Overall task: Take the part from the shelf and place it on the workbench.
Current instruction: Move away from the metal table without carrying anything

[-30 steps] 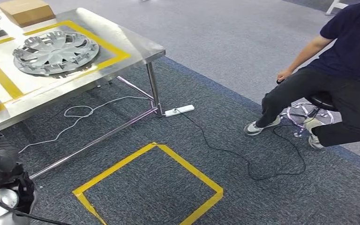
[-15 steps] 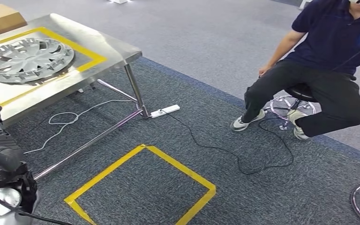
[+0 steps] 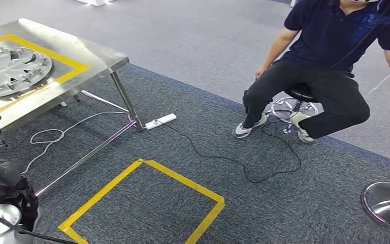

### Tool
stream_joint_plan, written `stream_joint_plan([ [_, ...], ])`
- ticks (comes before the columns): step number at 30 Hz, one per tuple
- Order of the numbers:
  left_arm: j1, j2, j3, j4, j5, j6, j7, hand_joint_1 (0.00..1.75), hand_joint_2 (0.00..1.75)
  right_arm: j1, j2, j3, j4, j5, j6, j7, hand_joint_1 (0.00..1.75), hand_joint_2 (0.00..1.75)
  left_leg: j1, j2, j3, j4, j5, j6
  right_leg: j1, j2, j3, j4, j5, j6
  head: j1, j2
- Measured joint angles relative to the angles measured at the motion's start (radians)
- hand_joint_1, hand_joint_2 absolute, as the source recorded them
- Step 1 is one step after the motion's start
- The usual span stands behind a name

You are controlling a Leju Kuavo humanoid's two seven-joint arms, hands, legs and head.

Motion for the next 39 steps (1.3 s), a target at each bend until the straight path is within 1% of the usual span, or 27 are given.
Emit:
stream_joint_plan([
  [1, 0.0, 0.0, 0.0, 0.0, 0.0, 0.0, 0.0, 0.0, 0.0, 0.001, 0.0, 0.001, 0.0, -0.001, 0.0, 0.0, 0.0, 0.0, 0.0, 0.006, 0.0, -0.002, 0.003, 0.006, -0.002, 0.0, -0.003, -0.002, 0.002, 0.006, 0.0, 0.0],
  [3, -0.001, -0.001, -0.001, 0.0, -0.001, 0.0, 0.0, 0.0, 0.0, 0.002, 0.0, 0.003, 0.0, -0.002, 0.0, -0.001, 0.0, 0.0, 0.002, 0.022, 0.002, -0.009, 0.01, 0.018, -0.001, -0.025, -0.024, 0.034, -0.022, 0.015, 0.005, 0.0],
  [5, -0.001, 0.0, -0.001, 0.0, -0.001, 0.0, 0.0, 0.0, 0.0, 0.0, 0.0, 0.004, 0.0, -0.002, 0.0, -0.002, 0.0, 0.0, 0.002, 0.038, 0.003, -0.011, 0.012, 0.025, 0.002, -0.06, -0.078, 0.15, -0.084, 0.02, 0.01, 0.0],
  [6, -0.001, 0.0, -0.001, 0.0, -0.001, 0.0, 0.0, 0.0, 0.0, 0.0, 0.001, 0.005, 0.0, -0.003, 0.0, -0.002, 0.0, 0.0, 0.0, 0.046, 0.003, -0.011, 0.011, 0.027, 0.002, -0.069, -0.108, 0.218, -0.112, 0.022, 0.01, 0.0],
  [7, -0.001, 0.0, -0.001, 0.0, -0.001, 0.0, 0.0, 0.0, 0.0, 0.0, 0.001, 0.005, 0.0, -0.003, 0.0, -0.002, 0.0, 0.0, -0.001, 0.054, 0.003, -0.011, 0.011, 0.028, 0.002, -0.072, -0.13, 0.266, -0.127, 0.023, 0.01, 0.0],
  [8, -0.001, 0.0, -0.001, 0.0, -0.001, 0.0, 0.0, 0.0, 0.0, 0.0, 0.002, 0.006, 0.0, -0.004, 0.0, -0.002, 0.0, 0.0, -0.002, 0.062, 0.004, -0.011, 0.01, 0.029, 0.002, -0.074, -0.133, 0.278, -0.123, 0.023, 0.01, 0.0],
  [9, -0.001, 0.0, -0.001, 0.0, -0.002, 0.0, 0.001, 0.0, 0.0, 0.0, 0.002, 0.006, 0.0, -0.004, -0.001, -0.002, 0.0, 0.0, -0.002, 0.068, 0.005, -0.01, 0.009, 0.028, 0.002, -0.076, -0.118, 0.252, -0.103, 0.022, 0.01, 0.0],
  [11, -0.001, 0.0, -0.001, 0.0, -0.002, 0.0, 0.002, 0.0, 0.0, 0.0, 0.002, 0.008, 0.0, -0.006, -0.002, -0.002, 0.0, 0.0, -0.004, 0.08, 0.009, -0.01, 0.006, 0.023, 0.004, -0.096, -0.044, 0.118, -0.048, 0.018, 0.01, 0.0],
  [13, -0.001, 0.0, -0.001, 0.0, -0.004, 0.0, 0.003, 0.0, 0.0, -0.002, 0.003, 0.01, 0.0, -0.008, -0.002, -0.003, 0.0, 0.0, -0.009, 0.088, 0.011, -0.006, 0.002, 0.014, 0.006, -0.115, 0.014, 0.017, -0.021, 0.008, 0.009, 0.0],
  [14, -0.002, 0.0, -0.002, 0.0, -0.006, -0.001, 0.004, 0.0, 0.0, -0.003, 0.004, 0.011, 0.0, -0.01, -0.002, -0.003, 0.0, 0.0, -0.011, 0.093, 0.011, -0.006, 0.001, 0.01, 0.008, -0.118, 0.022, 0.002, -0.021, 0.003, 0.008, 0.0],
  [16, -0.002, 0.0, -0.004, 0.0, -0.008, -0.002, 0.005, 0.0, 0.0, -0.004, 0.005, 0.012, 0.0, -0.013, -0.002, -0.003, 0.0, 0.0, -0.011, 0.101, 0.011, -0.006, 0.001, 0.001, 0.008, -0.103, 0.019, 0.0, -0.015, -0.008, 0.008, 0.0],
  [18, -0.002, 0.0, -0.006, 0.0, -0.009, -0.002, 0.005, 0.0, 0.0, -0.004, 0.005, 0.012, 0.0, -0.016, -0.002, -0.003, 0.0, 0.0, -0.008, 0.089, 0.0, 0.02, -0.022, -0.01, 0.005, -0.091, 0.018, -0.004, -0.01, -0.018, 0.005, 0.0],
  [19, -0.003, 0.0, -0.006, 0.0, -0.009, -0.002, 0.005, 0.0, 0.0, -0.004, 0.005, 0.012, 0.0, -0.016, -0.002, -0.003, 0.0, 0.0, -0.007, 0.077, -0.018, 0.061, -0.05, -0.016, 0.002, -0.085, 0.018, -0.006, -0.008, -0.023, 0.003, 0.0],
  [21, -0.002, 0.0, -0.007, 0.0, -0.012, -0.002, 0.005, 0.0, 0.0, -0.004, 0.005, 0.013, 0.0, -0.018, -0.002, -0.002, 0.0, 0.0, -0.004, 0.059, -0.079, 0.192, -0.115, -0.022, 0.002, -0.072, 0.015, -0.006, -0.007, -0.027, -0.001, 0.0],
  [22, -0.001, 0.0, -0.007, 0.0, -0.015, -0.002, 0.005, 0.0, 0.0, -0.004, 0.005, 0.013, 0.0, -0.019, -0.002, -0.002, 0.0, 0.0, -0.003, 0.056, -0.107, 0.248, -0.133, -0.024, 0.002, -0.064, 0.013, -0.006, -0.006, -0.028, -0.001, 0.0],
  [23, 0.0, 0.0, -0.007, 0.0, -0.017, -0.002, 0.004, 0.0, 0.0, -0.003, 0.005, 0.013, 0.0, -0.02, -0.002, -0.002, 0.0, 0.0, -0.002, 0.055, -0.121, 0.275, -0.133, -0.025, 0.001, -0.057, 0.012, -0.006, -0.006, -0.028, -0.001, 0.0],
  [24, 0.0, 0.0, -0.007, 0.0, -0.018, -0.002, 0.004, 0.0, 0.0, -0.003, 0.005, 0.013, 0.0, -0.021, -0.002, -0.002, 0.0, 0.0, -0.001, 0.054, -0.118, 0.263, -0.113, -0.025, 0.001, -0.049, 0.012, -0.006, -0.005, -0.027, -0.001, 0.0],
  [25, 0.0, 0.0, -0.008, 0.0, -0.019, -0.002, 0.004, 0.0, 0.0, -0.003, 0.006, 0.014, 0.0, -0.021, -0.002, -0.002, 0.0, 0.0, 0.0, 0.051, -0.097, 0.219, -0.079, -0.025, -0.001, -0.041, 0.013, -0.005, -0.004, -0.025, -0.001, 0.0],
  [27, -0.001, 0.0, -0.008, 0.0, -0.02, -0.002, 0.004, 0.0, 0.0, -0.004, 0.006, 0.014, 0.0, -0.022, -0.002, -0.003, 0.0, 0.0, 0.006, 0.027, -0.036, 0.089, -0.015, -0.024, -0.001, -0.025, 0.01, -0.003, -0.002, -0.018, -0.002, 0.0],
  [28, -0.001, 0.0, -0.008, 0.0, -0.021, -0.001, 0.004, 0.0, 0.0, -0.005, 0.006, 0.014, 0.0, -0.022, -0.002, -0.003, 0.0, 0.0, 0.008, 0.016, -0.015, 0.04, 0.0, -0.022, 0.0, -0.018, 0.006, -0.001, 0.0, -0.012, -0.002, 0.0],
  [29, -0.001, 0.0, -0.01, 0.0, -0.023, -0.001, 0.004, 0.0, 0.0, -0.005, 0.006, 0.015, 0.0, -0.023, -0.002, -0.003, 0.0, 0.0, 0.008, 0.007, -0.003, 0.011, 0.004, -0.018, 0.0, -0.012, 0.002, -0.001, 0.002, -0.006, -0.002, 0.0],
  [31, -0.001, 0.0, -0.015, 0.0, -0.026, 0.0, 0.003, 0.0, 0.0, -0.001, 0.007, 0.017, 0.0, -0.026, -0.001, -0.004, 0.0, 0.0, 0.006, 0.011, -0.003, 0.0, 0.003, -0.006, -0.002, -0.003, -0.006, -0.004, 0.006, 0.007, -0.002, 0.0],
  [33, -0.001, -0.001, -0.022, 0.0, -0.028, 0.0, 0.003, 0.0, 0.0, 0.002, 0.007, 0.019, 0.0, -0.028, -0.001, -0.004, 0.0, 0.0, 0.007, 0.023, -0.001, -0.004, 0.007, 0.008, -0.002, -0.019, -0.02, 0.018, -0.009, 0.016, 0.0, 0.0],
  [35, 0.0, -0.001, -0.026, 0.0, -0.031, 0.0, 0.003, 0.0, 0.0, 0.001, 0.008, 0.021, 0.0, -0.03, 0.0, -0.005, 0.0, 0.0, 0.006, 0.038, 0.0, -0.006, 0.009, 0.018, 0.001, -0.053, -0.066, 0.117, -0.064, 0.021, 0.006, 0.0],
  [37, 0.003, -0.001, -0.028, 0.0, -0.037, 0.001, 0.003, 0.0, 0.0, 0.0, 0.009, 0.023, 0.0, -0.032, 0.001, -0.005, 0.0, 0.0, 0.002, 0.053, 0.0, -0.006, 0.008, 0.024, 0.001, -0.07, -0.125, 0.249, -0.12, 0.023, 0.008, 0.0],
  [38, 0.004, 0.0, -0.03, 0.0, -0.041, 0.002, 0.003, 0.0, 0.0, 0.0, 0.01, 0.024, 0.0, -0.032, 0.001, -0.006, 0.0, 0.0, 0.001, 0.06, 0.001, -0.006, 0.007, 0.025, 0.001, -0.073, -0.141, 0.284, -0.127, 0.022, 0.008, 0.0],
  [39, 0.005, 0.0, -0.033, 0.0, -0.044, 0.002, 0.003, 0.0, 0.0, 0.0, 0.01, 0.025, 0.0, -0.032, 0.001, -0.006, 0.0, 0.0, 0.0, 0.066, 0.002, -0.006, 0.006, 0.025, 0.001, -0.075, -0.135, 0.278, -0.116, 0.021, 0.008, 0.0],
])
